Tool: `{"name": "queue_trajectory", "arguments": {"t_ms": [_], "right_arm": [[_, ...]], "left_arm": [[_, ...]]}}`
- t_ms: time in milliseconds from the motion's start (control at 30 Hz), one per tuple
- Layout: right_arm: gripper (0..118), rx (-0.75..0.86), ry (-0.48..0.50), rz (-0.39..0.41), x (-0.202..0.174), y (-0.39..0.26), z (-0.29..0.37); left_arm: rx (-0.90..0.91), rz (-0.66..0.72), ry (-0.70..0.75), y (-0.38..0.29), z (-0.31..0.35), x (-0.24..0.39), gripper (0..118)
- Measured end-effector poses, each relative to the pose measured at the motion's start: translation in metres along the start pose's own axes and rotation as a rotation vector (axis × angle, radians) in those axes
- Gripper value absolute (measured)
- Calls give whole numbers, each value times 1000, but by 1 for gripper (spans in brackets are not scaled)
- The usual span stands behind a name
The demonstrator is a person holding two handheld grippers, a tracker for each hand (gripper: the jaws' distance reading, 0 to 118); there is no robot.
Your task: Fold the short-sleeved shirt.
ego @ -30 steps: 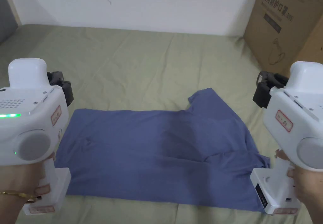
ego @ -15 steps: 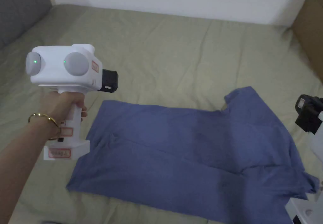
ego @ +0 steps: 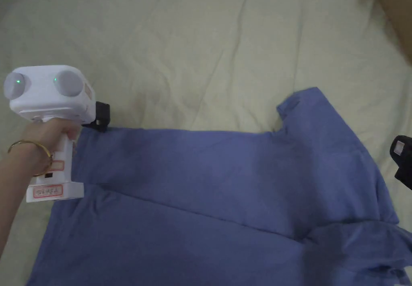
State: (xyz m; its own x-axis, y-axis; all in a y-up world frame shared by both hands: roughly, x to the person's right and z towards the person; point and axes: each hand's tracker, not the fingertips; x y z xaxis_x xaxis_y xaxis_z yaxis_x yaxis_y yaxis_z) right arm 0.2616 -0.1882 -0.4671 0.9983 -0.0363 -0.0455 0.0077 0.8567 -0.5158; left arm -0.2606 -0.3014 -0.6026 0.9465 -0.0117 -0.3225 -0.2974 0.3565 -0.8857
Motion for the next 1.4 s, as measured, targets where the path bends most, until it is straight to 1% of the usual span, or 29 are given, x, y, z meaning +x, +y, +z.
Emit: {"name": "queue_trajectory", "arguments": {"t_ms": [33, 67, 100, 133, 167, 267, 300, 333, 367, 400, 433, 467, 500, 533, 600, 667, 733, 867, 900, 933, 967, 1000, 1033, 1067, 1100, 1167, 1233, 1333, 1400], "right_arm": [[0, -3, -6, -3, 2, 1, -3], [0, -8, -10, -3, 5, 2, -5], [0, -12, -17, 0, 6, 3, -8], [0, -15, -22, 2, 7, 6, -11], [0, -20, -23, 0, 9, 9, -14], [0, -51, -8, -27, 4, 22, -26], [9, -75, -11, -23, 5, 29, -38], [31, -121, -17, -7, 9, 35, -51], [64, -163, -2, 4, 12, 43, -66], [108, -213, 14, 4, 14, 48, -81], [117, -265, 12, -1, 16, 53, -100], [112, -357, 13, -27, 19, 55, -115], [112, -341, -6, -15, 19, 61, -128], [113, -388, -33, 0, 19, 62, -144], [114, -468, -46, 23, 24, 63, -172], [113, -546, -88, 15, 27, 56, -196], [113, -591, -113, 8, 30, 43, -217], [111, -662, -168, 49, 32, 22, -246], [105, -657, -186, 47, 33, 19, -250], [94, -653, -204, 32, 35, 16, -252], [74, -660, -219, 8, 38, 13, -254], [41, -667, -201, -38, 35, 10, -247], [19, -648, -168, -98, 37, 9, -244], [4, -625, -151, -141, 36, 10, -241], [0, -621, -139, -147, 33, 12, -236], [0, -622, -123, -96, 37, 20, -230], [0, -570, -119, -37, 36, 33, -213], [0, -491, -55, -16, 37, 51, -189], [0, -434, -25, 10, 43, 69, -146]], "left_arm": [[-13, -8, -6, -3, -4, 2, 47], [1, -14, -38, -10, -1, 5, 35], [37, -29, -24, -6, 1, 3, 26], [45, -47, -26, -8, 2, 5, 11], [50, -45, -31, -10, 5, 6, 2], [102, -32, -67, -9, 18, 2, 2], [125, -25, -80, -11, 25, 1, 2], [148, -24, -95, -12, 34, 0, 2], [170, -32, -105, -11, 41, -4, 2], [187, -41, -109, -12, 48, -5, 2], [197, -46, -114, -13, 55, -6, 2], [212, -47, -123, -15, 61, -7, 2], [214, -45, -130, -14, 65, -9, 2], [220, -43, -135, -15, 69, -10, 2], [232, -37, -147, -17, 73, -12, 2], [232, -25, -156, -18, 75, -13, 2], [232, -19, -161, -19, 75, -14, 2], [223, -12, -159, -16, 64, -19, 2], [221, -7, -160, -18, 63, -18, 2], [217, -4, -160, -18, 59, -18, 2], [212, -3, -159, -17, 56, -18, 2], [205, -4, -157, -17, 53, -19, 2], [198, -4, -153, -17, 47, -21, 2], [193, -3, -147, -16, 45, -21, 2], [189, -1, -144, -16, 43, -22, 2], [185, 9, -138, -19, 43, -22, 2], [191, 24, -141, -19, 48, -27, 2], [224, 40, -176, -29, 74, -33, 2], [247, 38, -194, -37, 93, -40, 2]]}}
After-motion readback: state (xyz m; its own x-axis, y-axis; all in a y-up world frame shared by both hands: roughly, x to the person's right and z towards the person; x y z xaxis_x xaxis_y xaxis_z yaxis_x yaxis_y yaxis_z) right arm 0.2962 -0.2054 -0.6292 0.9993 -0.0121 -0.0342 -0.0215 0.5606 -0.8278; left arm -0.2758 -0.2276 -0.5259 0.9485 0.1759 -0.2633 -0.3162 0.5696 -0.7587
